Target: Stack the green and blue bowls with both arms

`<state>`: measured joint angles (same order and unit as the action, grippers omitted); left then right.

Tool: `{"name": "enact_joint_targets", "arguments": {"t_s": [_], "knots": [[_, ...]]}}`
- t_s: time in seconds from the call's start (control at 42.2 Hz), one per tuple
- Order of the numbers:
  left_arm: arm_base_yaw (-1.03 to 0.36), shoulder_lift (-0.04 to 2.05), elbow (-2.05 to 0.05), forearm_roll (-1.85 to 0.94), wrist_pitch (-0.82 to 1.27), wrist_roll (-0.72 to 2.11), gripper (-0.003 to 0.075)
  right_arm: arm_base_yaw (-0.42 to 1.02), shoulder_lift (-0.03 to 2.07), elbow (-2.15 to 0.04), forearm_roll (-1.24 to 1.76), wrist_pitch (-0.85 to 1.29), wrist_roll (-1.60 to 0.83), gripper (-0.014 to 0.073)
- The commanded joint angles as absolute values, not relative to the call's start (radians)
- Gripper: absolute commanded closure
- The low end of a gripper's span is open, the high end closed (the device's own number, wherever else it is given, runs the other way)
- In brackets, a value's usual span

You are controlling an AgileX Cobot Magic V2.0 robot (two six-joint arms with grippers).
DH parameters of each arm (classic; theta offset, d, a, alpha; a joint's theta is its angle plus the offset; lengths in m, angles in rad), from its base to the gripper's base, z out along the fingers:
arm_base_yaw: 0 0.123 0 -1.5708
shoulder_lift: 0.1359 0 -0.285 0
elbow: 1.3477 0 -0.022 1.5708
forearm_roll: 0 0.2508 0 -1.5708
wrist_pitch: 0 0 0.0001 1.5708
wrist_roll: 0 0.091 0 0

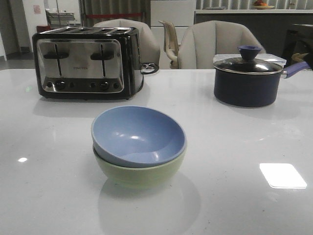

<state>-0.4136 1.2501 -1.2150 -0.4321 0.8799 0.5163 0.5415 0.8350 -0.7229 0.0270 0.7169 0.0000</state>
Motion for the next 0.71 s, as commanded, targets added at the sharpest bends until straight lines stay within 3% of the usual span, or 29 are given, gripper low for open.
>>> {"name": "enact_joint_targets", "arguments": {"t_s": [0.0, 0.427, 0.687], "knots": [[-0.422, 1.121, -1.166, -0.436, 0.829, 0.524, 0.0304, 0.542, 0.828, -0.746, 0.016, 0.648, -0.013, 0.0109], [-0.422, 0.698, -0.878, -0.433, 0.834, 0.526, 0.0304, 0.542, 0.828, -0.746, 0.016, 0.642, -0.013, 0.0109], [-0.422, 0.618, -0.784, -0.433, 0.834, 0.526, 0.0304, 0.542, 0.828, -0.746, 0.016, 0.641, -0.013, 0.0109]]}}
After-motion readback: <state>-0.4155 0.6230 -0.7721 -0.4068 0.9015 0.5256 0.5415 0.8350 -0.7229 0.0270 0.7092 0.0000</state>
